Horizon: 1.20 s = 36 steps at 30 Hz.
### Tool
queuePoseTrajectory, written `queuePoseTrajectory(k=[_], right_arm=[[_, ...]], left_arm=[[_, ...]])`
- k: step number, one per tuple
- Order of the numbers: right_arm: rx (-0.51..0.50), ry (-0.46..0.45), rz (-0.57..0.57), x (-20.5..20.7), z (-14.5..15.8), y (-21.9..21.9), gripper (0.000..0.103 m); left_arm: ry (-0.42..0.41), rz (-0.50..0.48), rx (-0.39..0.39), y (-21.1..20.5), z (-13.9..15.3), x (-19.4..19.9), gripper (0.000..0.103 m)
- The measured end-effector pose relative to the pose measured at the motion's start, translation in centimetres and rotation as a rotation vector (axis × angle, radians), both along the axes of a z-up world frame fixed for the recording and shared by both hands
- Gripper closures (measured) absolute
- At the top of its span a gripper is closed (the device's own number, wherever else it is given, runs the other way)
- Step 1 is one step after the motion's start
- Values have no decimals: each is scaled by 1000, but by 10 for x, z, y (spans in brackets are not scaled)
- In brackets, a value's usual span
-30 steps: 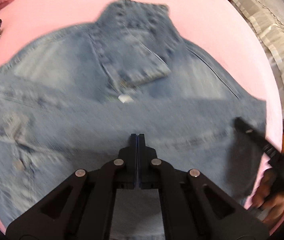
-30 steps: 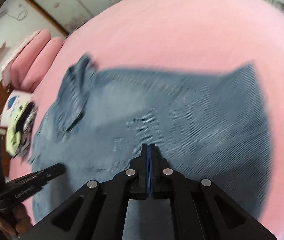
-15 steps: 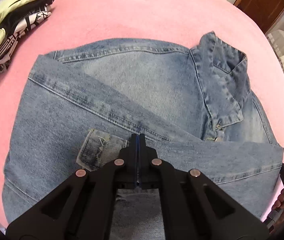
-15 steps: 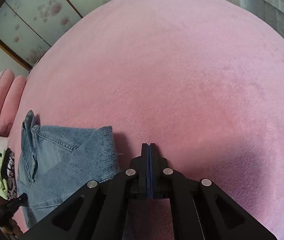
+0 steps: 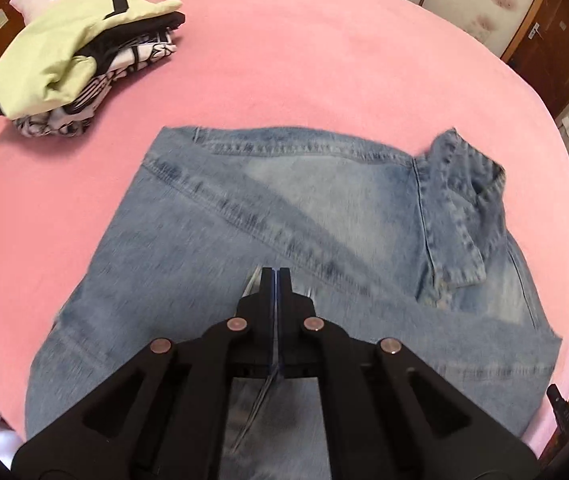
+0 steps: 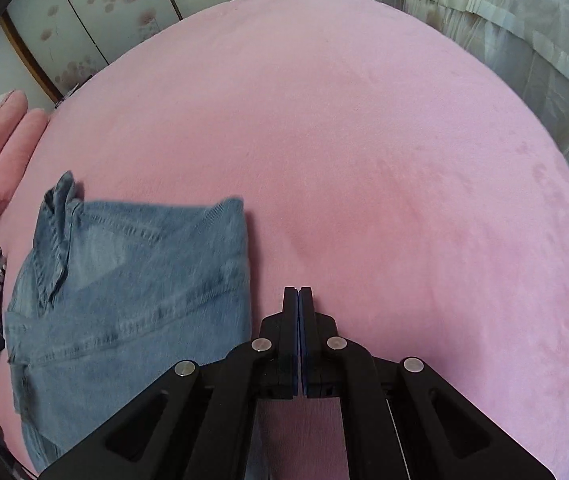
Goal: Fold large clothes
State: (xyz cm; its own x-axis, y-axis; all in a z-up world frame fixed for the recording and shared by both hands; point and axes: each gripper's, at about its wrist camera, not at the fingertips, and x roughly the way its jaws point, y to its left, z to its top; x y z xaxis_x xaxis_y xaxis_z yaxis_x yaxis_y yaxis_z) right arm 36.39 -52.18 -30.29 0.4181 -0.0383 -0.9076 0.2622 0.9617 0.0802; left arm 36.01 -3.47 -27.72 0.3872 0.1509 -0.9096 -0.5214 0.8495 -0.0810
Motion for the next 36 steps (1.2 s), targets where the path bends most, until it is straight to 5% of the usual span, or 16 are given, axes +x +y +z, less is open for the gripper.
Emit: queuePoseTrajectory(k=[6, 10, 15, 26, 36], right_arm=[[30, 65, 5, -76, 6, 36, 99], [79, 138, 16, -116, -2, 65, 81], [95, 171, 60, -154, -3, 101, 73], [118, 158, 78, -226, 12, 172, 47], [63, 77, 30, -304, 37, 223, 29]], left_arm=[[53, -56, 18, -26, 10, -54, 103], [96, -54, -50, -38, 8, -95, 103], [141, -128, -48, -59, 10, -133, 103], [198, -293, -214, -100, 4, -222, 103], [208, -407, -128, -60, 26, -306, 102]])
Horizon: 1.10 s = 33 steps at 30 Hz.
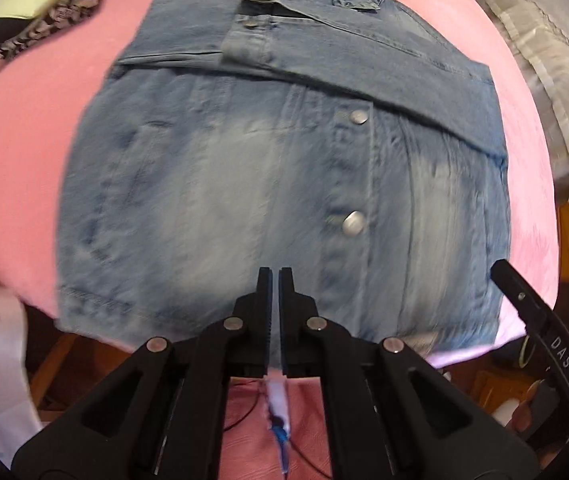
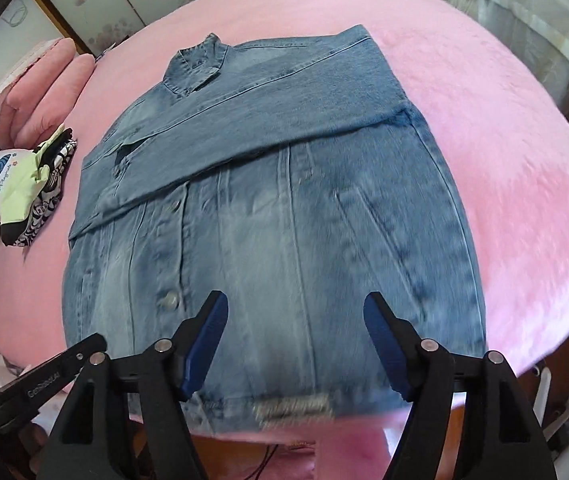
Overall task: Fold large clothes
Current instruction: 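Move both open tools to the jacket hem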
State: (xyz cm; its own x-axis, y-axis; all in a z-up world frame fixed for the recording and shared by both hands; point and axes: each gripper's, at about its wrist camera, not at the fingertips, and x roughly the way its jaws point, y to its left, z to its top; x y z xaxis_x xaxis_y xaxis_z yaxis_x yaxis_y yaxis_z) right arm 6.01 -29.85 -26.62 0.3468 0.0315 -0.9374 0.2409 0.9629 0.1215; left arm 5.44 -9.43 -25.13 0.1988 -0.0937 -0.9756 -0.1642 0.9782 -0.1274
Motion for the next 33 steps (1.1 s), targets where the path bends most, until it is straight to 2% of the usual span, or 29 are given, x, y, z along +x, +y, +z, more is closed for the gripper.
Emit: queuePoseTrajectory(k=[2, 3, 4, 5, 6, 7, 11, 14, 19, 23, 30, 33], right_arm=[[12, 6, -20, -15, 6, 6, 26], [18, 11, -29, -24, 10, 10, 25], [21, 16, -35, -31, 13, 15, 24], [20, 19, -39, -36, 17, 18, 23], [19, 18, -45, -43, 22, 22, 22], [16, 18, -49, -49, 28, 24, 19], [17, 12, -40, -61, 41, 29, 13], [13, 36, 2, -62, 42, 34, 9], [-44, 49, 49, -62, 45, 40, 9], [-44, 41, 54, -60, 45, 37, 8], [-3, 73, 15, -57, 16, 8, 8], [-28, 90, 16, -59, -4, -13, 8]], left_arm=[[-2, -30, 40, 10, 11, -13, 99], [-2, -41, 50, 15, 18, -21, 92], [5, -47, 53, 20, 26, -30, 74], [11, -45, 47, 25, 32, -35, 62], [9, -36, 36, 29, 38, -41, 44], [-5, -24, 17, 34, 47, -48, 41], [-23, -21, -6, 37, 64, -58, 40], [-21, -13, -6, 35, 65, -58, 40], [-29, -19, 13, 31, 71, -57, 40], [-44, -46, 34, 22, 74, -55, 40], [-25, -37, 39, 26, 55, -50, 40], [-20, -20, 97, 38, 35, -49, 40]])
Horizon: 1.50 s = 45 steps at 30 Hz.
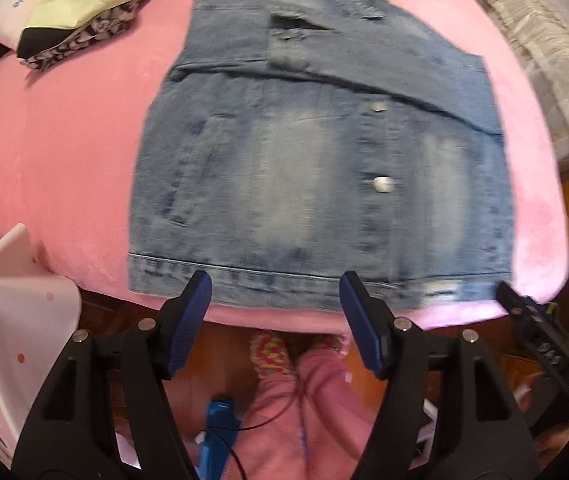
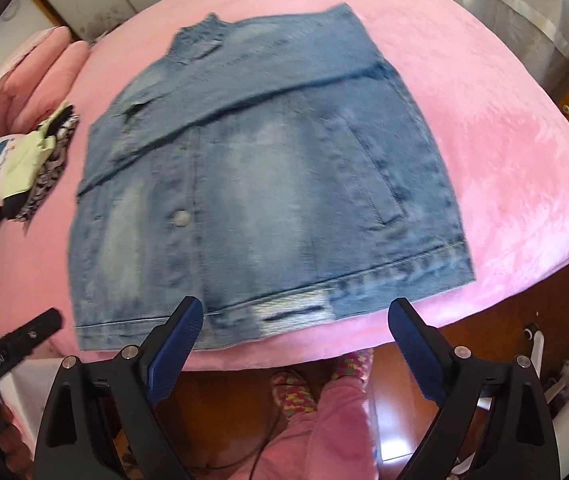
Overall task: Fold large clothes
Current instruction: 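Move both open tools to the jacket hem, then grasp the jacket hem with both tools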
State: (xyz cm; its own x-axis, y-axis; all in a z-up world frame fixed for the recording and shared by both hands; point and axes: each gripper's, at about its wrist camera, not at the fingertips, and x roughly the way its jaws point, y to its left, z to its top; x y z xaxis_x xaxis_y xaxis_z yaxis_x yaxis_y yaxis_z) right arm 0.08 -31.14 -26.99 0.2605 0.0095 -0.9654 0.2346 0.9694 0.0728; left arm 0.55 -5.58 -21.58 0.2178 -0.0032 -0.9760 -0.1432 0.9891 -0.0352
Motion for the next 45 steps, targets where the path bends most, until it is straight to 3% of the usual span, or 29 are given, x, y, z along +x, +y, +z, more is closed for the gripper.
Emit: queuePoseTrajectory(k=[3, 6, 10, 15, 17, 19, 22, 25, 29, 31, 33, 36, 38, 40, 45], right_arm=[[-4, 35, 33, -4, -24, -29, 8], [1, 42, 33, -9, -39, -65, 8], [41, 28, -35, -11, -49, -116, 8], [180, -13, -286, -8, -65, -182, 11], [237, -44, -373, -7, -68, -199, 17], [299, -58, -421, -5, -73, -208, 20], [344, -26, -423, 2, -84, -209, 27], [305, 44, -322, 12, -94, -191, 27], [223, 60, -166, 27, -93, -163, 29], [232, 58, -134, 33, -92, -153, 36], [203, 70, -134, 38, -92, -146, 36], [222, 67, -148, 37, -94, -149, 40], [235, 66, -173, 31, -92, -155, 52], [262, 64, -208, 28, -90, -163, 57], [279, 81, -226, 23, -79, -167, 63]], left_arm=[[6, -13, 99, 17, -22, -1, 40], [54, -7, 111, 43, -44, -3, 40], [91, 41, 74, 84, -66, -7, 40], [58, 54, -19, 129, -90, -6, 40], [61, 61, -69, 142, -100, -5, 40], [56, 106, -172, 159, -109, -5, 40], [64, 205, -298, 183, -125, -5, 40], [52, 273, -393, 202, -137, -4, 40], [75, 308, -464, 216, -151, -5, 39], [90, 317, -509, 220, -157, -8, 38], [114, 315, -544, 221, -159, -7, 38], [144, 291, -562, 217, -158, -7, 38], [152, 273, -562, 213, -157, -8, 38], [181, 261, -565, 208, -159, -11, 38], [177, 307, -558, 195, -155, -18, 41]])
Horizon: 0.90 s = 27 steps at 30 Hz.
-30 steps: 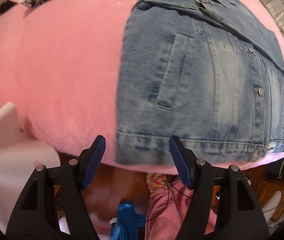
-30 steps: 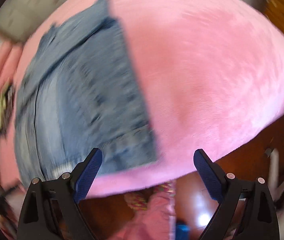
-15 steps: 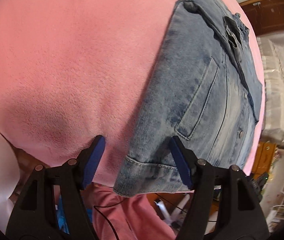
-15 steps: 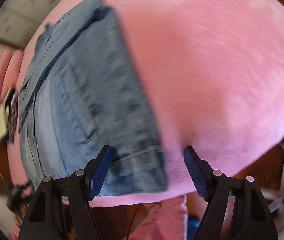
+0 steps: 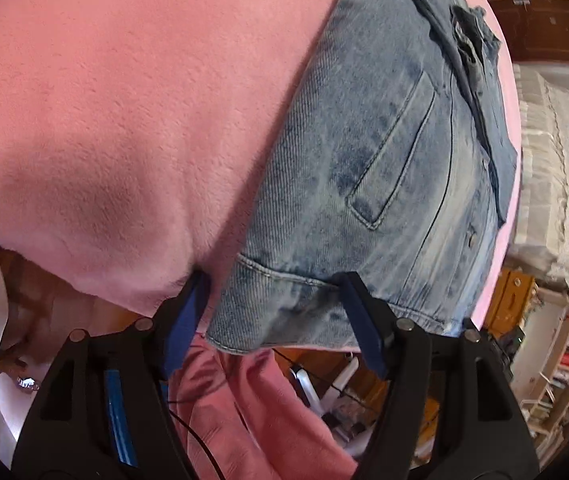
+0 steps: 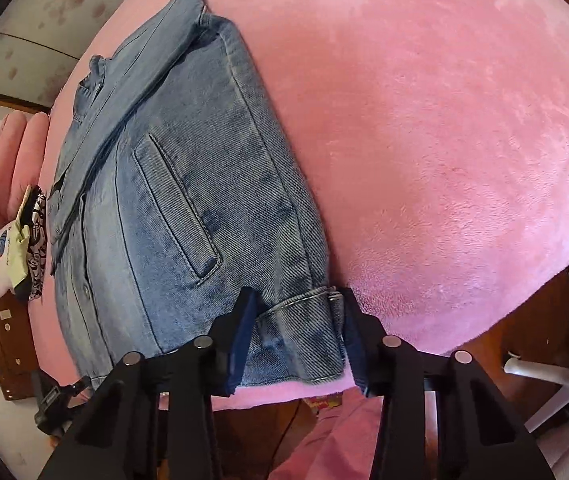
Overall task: Fold large clothes
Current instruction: 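Grasp the jacket hem with both tools, then lift the hem with both tools and fold it over toward the collar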
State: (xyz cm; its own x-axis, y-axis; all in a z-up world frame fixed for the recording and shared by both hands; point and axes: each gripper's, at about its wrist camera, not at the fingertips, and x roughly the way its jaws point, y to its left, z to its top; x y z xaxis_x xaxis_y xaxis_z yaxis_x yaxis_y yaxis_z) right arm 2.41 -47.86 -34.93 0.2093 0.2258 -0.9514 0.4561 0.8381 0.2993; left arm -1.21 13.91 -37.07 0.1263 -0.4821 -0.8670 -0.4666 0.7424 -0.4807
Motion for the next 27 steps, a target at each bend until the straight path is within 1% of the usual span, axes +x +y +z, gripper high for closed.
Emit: queuePoseTrajectory(k=[1, 2, 3, 4, 6, 7, 9, 10, 13, 16, 20, 23, 25, 27], right_arm=[[-3, 4, 4, 1, 3, 1, 65], [-4, 8, 4, 1, 6, 0, 66], [1, 14, -3, 1, 9, 0, 68], [12, 12, -11, -1, 13, -2, 70], [51, -15, -39, -2, 22, -2, 74], [81, -41, -57, -4, 29, -2, 78], [124, -79, -73, -5, 39, 1, 80], [145, -103, -77, -5, 46, 6, 81], [181, -145, -79, -2, 60, 20, 82], [247, -205, -93, 4, 74, 38, 83], [326, -264, -117, 16, 97, 55, 83], [348, -329, -112, 31, 117, 63, 84], [348, -389, -126, 43, 133, 64, 84], [353, -449, -142, 55, 146, 59, 84]], left_arm=[[-10, 6, 11, -2, 3, -1, 48], [-15, 9, 31, -4, 7, -1, 50], [-24, 7, 42, -7, 12, -2, 60], [-42, 7, 39, -10, 17, -3, 73], [-61, 15, 49, -16, 27, -1, 83], [-68, 17, 53, -18, 31, -1, 84], [-83, 13, 77, -24, 43, 1, 89], [-93, 16, 82, -27, 50, 1, 90], [-142, 48, 46, -29, 73, -3, 91], [-192, 82, 20, -31, 93, -4, 93], [-286, 89, 19, -45, 131, 5, 93], [-353, 137, -25, -47, 157, 15, 93], [-397, 164, -31, -50, 176, 27, 94], [-468, 176, -34, -53, 200, 44, 94]])
